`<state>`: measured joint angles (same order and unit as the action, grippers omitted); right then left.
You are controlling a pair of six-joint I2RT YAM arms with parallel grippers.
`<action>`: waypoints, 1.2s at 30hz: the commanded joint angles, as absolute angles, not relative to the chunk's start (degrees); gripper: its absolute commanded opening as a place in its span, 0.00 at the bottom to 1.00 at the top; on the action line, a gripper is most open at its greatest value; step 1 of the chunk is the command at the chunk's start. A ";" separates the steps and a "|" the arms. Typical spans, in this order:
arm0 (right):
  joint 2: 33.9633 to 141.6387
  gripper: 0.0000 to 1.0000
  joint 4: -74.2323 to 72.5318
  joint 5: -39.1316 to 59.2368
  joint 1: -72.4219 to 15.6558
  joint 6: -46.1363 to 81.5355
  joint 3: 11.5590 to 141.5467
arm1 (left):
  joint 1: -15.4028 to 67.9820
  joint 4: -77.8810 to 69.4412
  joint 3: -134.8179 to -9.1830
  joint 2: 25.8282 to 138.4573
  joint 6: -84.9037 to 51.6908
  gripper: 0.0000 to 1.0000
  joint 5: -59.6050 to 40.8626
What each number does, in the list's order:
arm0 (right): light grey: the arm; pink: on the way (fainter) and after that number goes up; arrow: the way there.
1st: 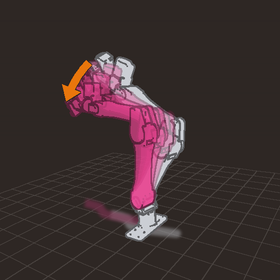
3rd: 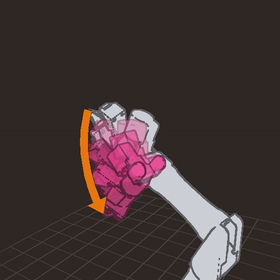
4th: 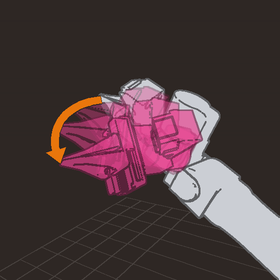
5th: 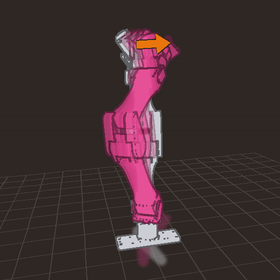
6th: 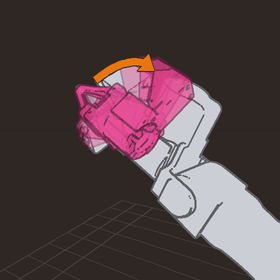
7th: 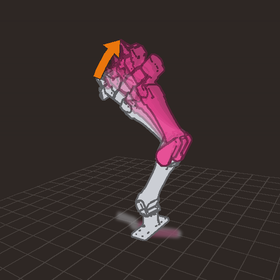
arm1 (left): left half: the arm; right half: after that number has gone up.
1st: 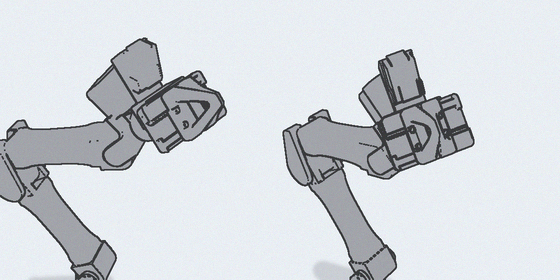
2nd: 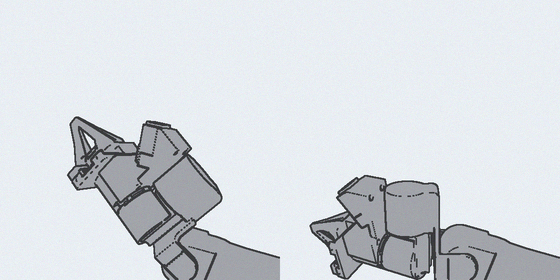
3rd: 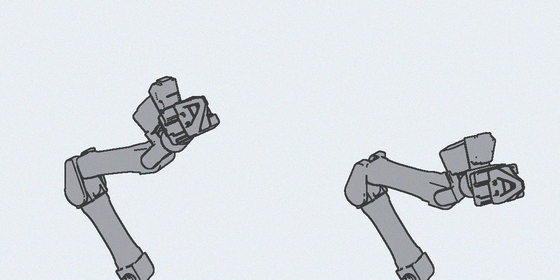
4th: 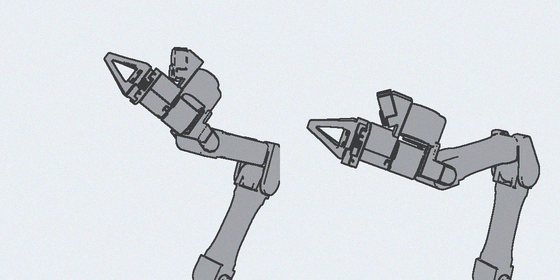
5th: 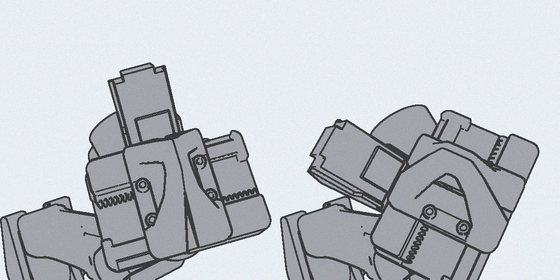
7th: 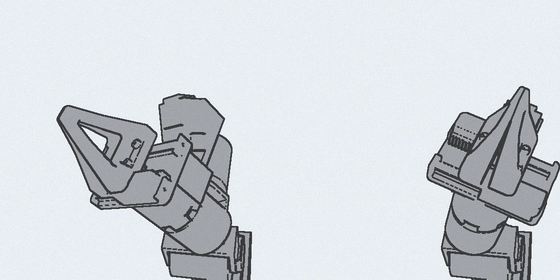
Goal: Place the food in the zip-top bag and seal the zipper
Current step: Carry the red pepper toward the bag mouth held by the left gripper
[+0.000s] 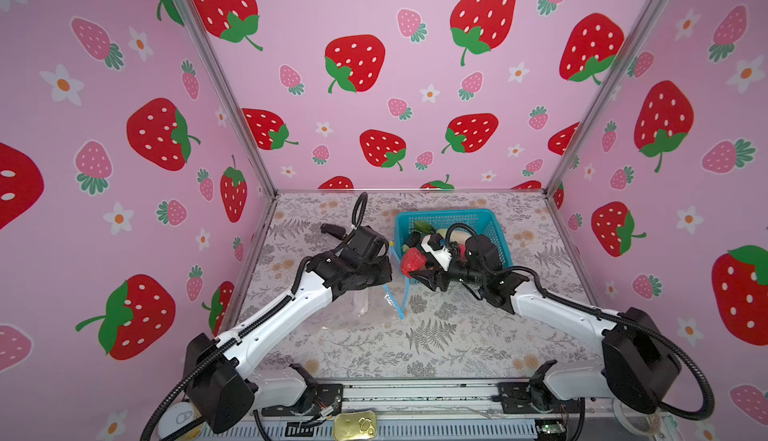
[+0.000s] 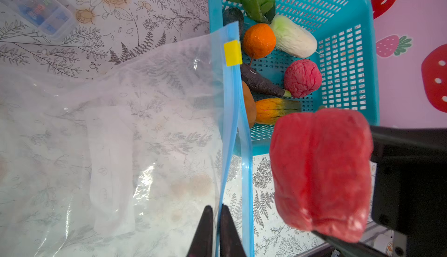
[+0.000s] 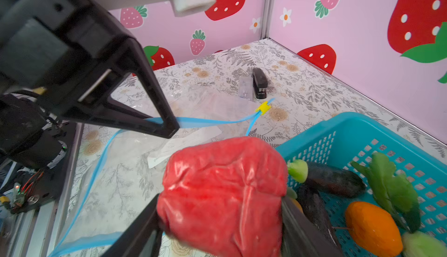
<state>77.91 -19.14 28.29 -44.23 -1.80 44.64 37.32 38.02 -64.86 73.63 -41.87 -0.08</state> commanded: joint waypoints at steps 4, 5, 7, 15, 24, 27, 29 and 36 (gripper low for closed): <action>76.79 0.67 -23.55 31.29 -47.22 -6.82 42.50 | 37.08 39.50 -67.41 72.86 -42.46 0.11 -0.68; 77.31 0.67 -23.50 31.28 -47.35 -6.86 42.75 | 37.07 39.46 -67.50 72.78 -42.54 0.11 -0.79; 78.45 0.67 -23.15 31.29 -47.54 -7.04 43.49 | 37.13 39.42 -67.51 72.82 -42.55 0.11 -1.03; 82.12 0.67 -22.68 30.85 -48.27 -8.25 44.81 | 37.02 38.98 -67.08 71.90 -43.06 0.11 -1.30; 84.23 0.69 -21.66 29.67 -49.77 -9.60 46.26 | 37.06 38.47 -67.41 71.88 -42.92 0.12 -2.02; 85.21 0.70 -20.25 28.89 -50.48 -10.41 47.56 | 37.09 38.45 -67.65 71.83 -42.72 0.11 -2.20; 85.67 0.72 -19.61 28.44 -50.76 -10.81 48.14 | 37.08 38.45 -67.68 71.72 -42.63 0.11 -2.20; 86.43 0.80 -18.13 26.99 -51.26 -11.43 49.17 | 36.91 38.41 -67.35 71.02 -42.56 0.11 -2.11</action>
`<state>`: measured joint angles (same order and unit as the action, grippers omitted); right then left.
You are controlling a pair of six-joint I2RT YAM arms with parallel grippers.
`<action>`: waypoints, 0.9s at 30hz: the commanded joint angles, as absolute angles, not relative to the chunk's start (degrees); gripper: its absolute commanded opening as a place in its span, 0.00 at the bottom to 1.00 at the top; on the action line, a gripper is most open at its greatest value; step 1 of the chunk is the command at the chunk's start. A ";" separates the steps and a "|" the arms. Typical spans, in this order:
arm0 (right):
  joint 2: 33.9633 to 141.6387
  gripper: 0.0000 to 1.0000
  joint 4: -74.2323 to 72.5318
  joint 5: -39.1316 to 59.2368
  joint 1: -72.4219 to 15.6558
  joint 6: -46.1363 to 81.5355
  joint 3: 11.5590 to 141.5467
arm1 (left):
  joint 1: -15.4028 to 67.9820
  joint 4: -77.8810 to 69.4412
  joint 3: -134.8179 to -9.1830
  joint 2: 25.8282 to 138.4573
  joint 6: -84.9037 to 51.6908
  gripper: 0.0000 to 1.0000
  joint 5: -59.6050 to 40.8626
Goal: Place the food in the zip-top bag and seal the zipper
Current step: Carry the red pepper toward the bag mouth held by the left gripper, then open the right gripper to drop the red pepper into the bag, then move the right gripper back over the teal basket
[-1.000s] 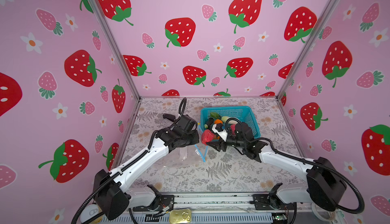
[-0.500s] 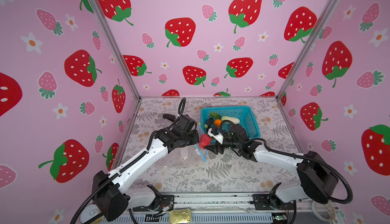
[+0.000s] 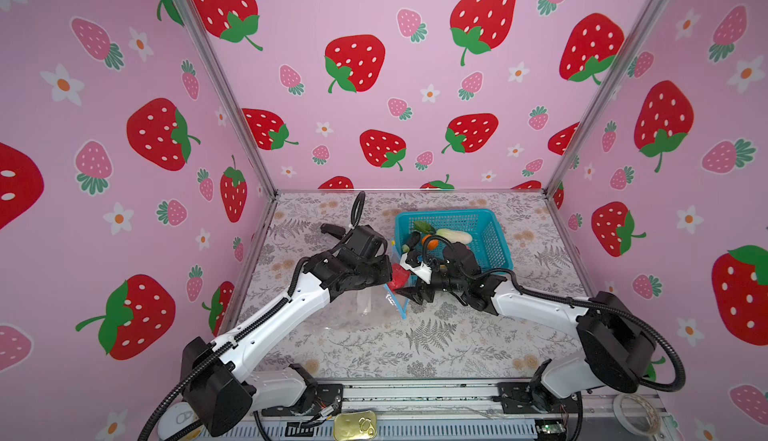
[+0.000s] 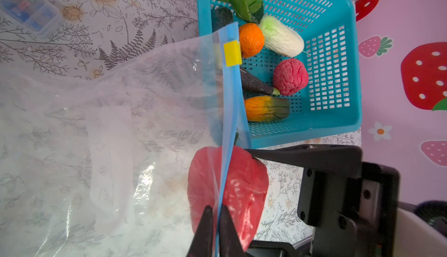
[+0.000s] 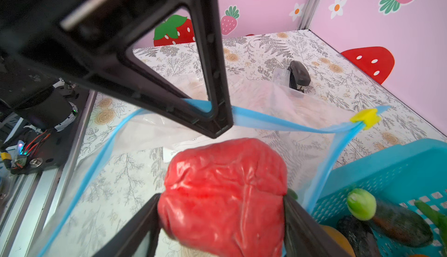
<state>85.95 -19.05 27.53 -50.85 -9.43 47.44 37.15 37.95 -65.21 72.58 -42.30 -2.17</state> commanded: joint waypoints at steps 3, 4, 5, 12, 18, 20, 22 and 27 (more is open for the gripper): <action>86.62 0.84 -17.83 26.12 -51.58 -11.58 49.30 | 36.77 38.39 -67.19 70.84 -42.62 0.11 -2.15; 86.61 0.84 -17.55 25.79 -51.55 -11.58 49.40 | 36.73 38.38 -67.15 70.79 -42.61 0.11 -2.11; 86.63 0.85 -17.37 25.60 -51.59 -11.58 49.47 | 36.65 38.30 -67.06 70.75 -42.63 0.11 -2.15; 86.20 0.87 -16.98 24.77 -51.78 -11.69 49.66 | 36.56 38.13 -66.91 70.89 -42.63 0.11 -2.29; 83.93 0.86 -14.80 23.42 -51.77 -11.87 50.51 | 36.48 38.04 -66.71 70.75 -42.72 0.11 -2.21; 82.55 0.87 -12.75 22.36 -51.78 -11.84 51.12 | 36.48 37.95 -66.59 70.64 -42.70 0.11 -2.20; 81.00 0.87 -9.80 20.44 -51.74 -11.58 52.05 | 36.46 37.88 -66.37 70.42 -42.71 0.11 -1.98; 79.32 0.87 -1.18 11.94 -50.60 -7.40 55.67 | 36.41 37.56 -65.79 69.94 -42.46 0.11 -1.71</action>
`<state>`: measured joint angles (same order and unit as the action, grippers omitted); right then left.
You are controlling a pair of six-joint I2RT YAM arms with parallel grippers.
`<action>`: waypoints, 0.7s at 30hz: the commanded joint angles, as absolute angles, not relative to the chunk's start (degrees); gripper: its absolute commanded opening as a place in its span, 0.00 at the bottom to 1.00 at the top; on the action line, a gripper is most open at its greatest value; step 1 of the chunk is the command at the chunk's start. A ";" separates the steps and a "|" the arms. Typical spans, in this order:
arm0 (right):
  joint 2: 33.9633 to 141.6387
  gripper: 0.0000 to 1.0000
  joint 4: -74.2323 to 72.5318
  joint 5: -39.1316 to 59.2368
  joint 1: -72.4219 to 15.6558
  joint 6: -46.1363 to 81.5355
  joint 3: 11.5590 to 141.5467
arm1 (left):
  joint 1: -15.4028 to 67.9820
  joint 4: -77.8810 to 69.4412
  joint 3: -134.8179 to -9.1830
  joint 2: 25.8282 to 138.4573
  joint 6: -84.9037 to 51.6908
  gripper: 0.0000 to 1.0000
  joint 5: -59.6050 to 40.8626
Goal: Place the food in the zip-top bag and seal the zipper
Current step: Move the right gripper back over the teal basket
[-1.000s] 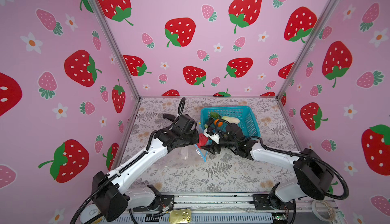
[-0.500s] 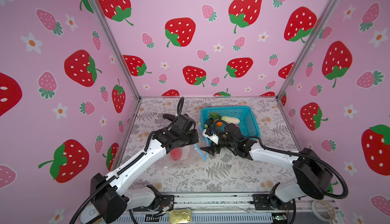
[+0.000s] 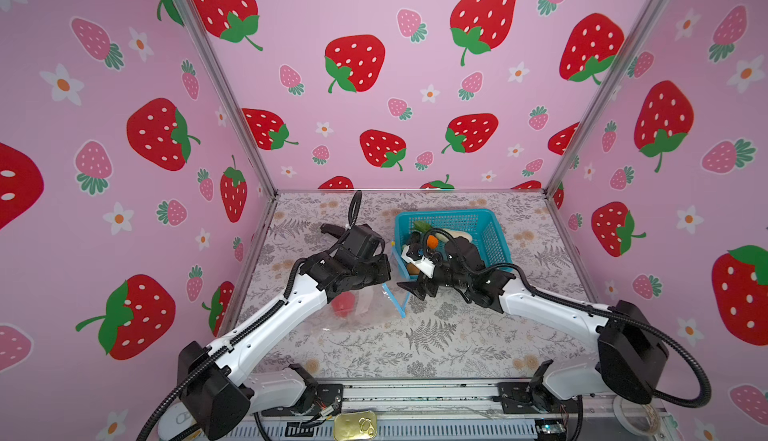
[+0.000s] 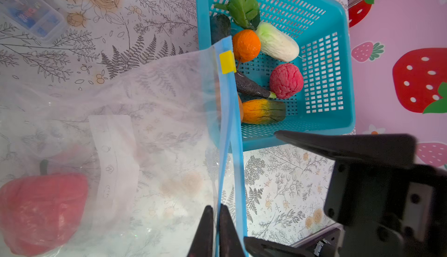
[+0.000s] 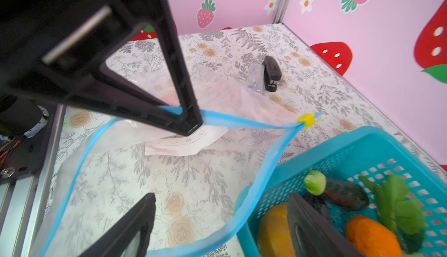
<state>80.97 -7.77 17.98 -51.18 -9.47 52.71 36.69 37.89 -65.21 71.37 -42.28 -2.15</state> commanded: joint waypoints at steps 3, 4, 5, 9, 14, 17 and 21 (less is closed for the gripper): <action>80.34 0.86 4.57 5.61 -48.21 -1.15 59.19 | 36.39 37.51 -65.67 69.70 -42.19 0.11 -1.59; 81.32 0.85 7.23 4.81 -46.97 0.88 61.04 | 36.40 37.43 -65.63 69.63 -42.10 0.11 -1.58; 82.19 0.84 9.70 4.27 -45.87 2.75 62.48 | 36.41 37.32 -65.50 69.52 -42.03 0.11 -1.60; 87.49 0.80 20.95 -0.10 -41.03 11.25 69.07 | 36.41 37.17 -65.54 69.32 -41.84 0.11 -1.58; 92.66 0.80 28.48 -3.82 -36.90 16.99 73.20 | 36.36 36.68 -65.16 69.30 -41.66 0.11 -1.85; 93.96 0.82 29.43 -4.56 -35.25 18.74 73.64 | 36.41 36.47 -64.95 69.39 -41.64 0.11 -2.02; 95.70 0.82 29.62 -4.48 -32.69 19.90 73.57 | 36.33 36.24 -64.65 69.36 -41.51 0.11 -2.11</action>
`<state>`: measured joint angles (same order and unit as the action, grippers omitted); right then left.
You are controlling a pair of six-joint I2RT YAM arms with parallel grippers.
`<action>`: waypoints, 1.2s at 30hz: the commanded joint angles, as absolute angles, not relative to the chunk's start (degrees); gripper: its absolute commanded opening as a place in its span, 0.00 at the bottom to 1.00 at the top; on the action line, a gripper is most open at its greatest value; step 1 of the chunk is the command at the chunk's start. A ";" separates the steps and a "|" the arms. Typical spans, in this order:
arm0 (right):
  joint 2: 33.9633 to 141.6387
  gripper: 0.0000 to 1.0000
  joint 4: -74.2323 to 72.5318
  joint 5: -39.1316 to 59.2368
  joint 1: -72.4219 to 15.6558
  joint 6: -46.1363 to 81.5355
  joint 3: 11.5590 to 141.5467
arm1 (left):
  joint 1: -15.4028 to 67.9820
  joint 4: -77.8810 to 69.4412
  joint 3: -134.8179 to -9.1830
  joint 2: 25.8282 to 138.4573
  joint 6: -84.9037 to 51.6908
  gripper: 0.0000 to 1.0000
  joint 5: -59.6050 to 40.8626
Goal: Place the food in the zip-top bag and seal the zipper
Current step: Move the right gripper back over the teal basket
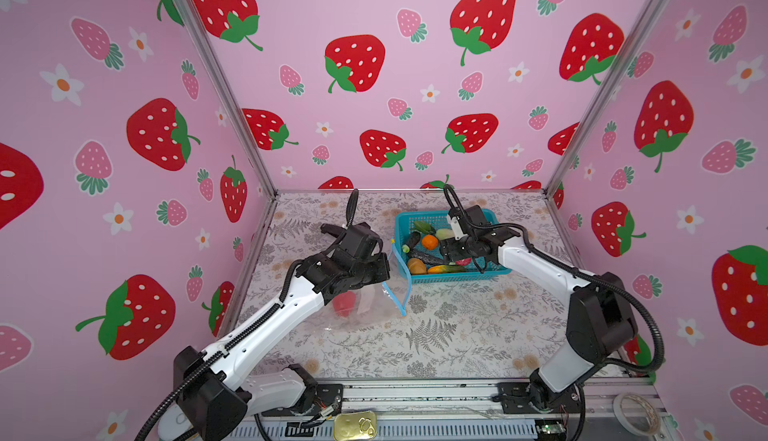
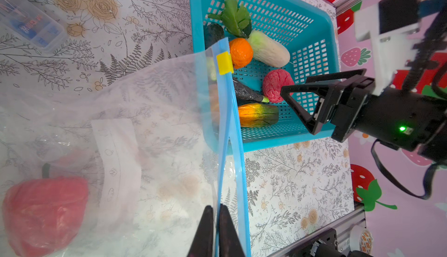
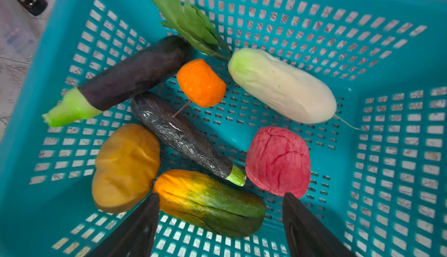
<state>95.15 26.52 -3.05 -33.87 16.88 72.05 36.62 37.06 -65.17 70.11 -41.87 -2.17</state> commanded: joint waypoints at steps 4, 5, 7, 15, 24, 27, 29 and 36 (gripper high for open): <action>97.28 0.83 28.60 -4.53 -31.01 19.95 73.30 | 36.38 36.11 -64.51 69.44 -41.48 0.11 -2.20; 97.72 0.83 28.43 -4.45 -30.74 19.93 73.30 | 36.39 36.04 -64.50 69.48 -41.48 0.11 -2.26; 98.85 0.84 27.87 -4.31 -30.09 19.82 73.29 | 36.37 35.87 -64.36 69.60 -41.55 0.11 -2.38; 103.11 0.89 26.55 -4.33 -28.57 19.16 73.83 | 36.46 35.58 -64.34 69.96 -41.58 0.11 -2.83; 107.70 0.90 24.98 -3.80 -27.25 18.90 75.34 | 36.39 35.25 -64.66 70.59 -41.57 0.11 -3.37; 109.18 0.89 24.69 -3.47 -26.99 18.74 76.01 | 36.43 35.33 -64.60 70.82 -41.47 0.11 -3.34; 109.83 0.87 24.46 -3.21 -26.89 18.72 76.42 | 36.36 35.29 -64.71 70.93 -41.49 0.11 -3.34; 110.54 0.79 24.17 -2.29 -26.54 18.59 76.92 | 36.30 35.30 -64.88 71.41 -41.36 0.11 -3.34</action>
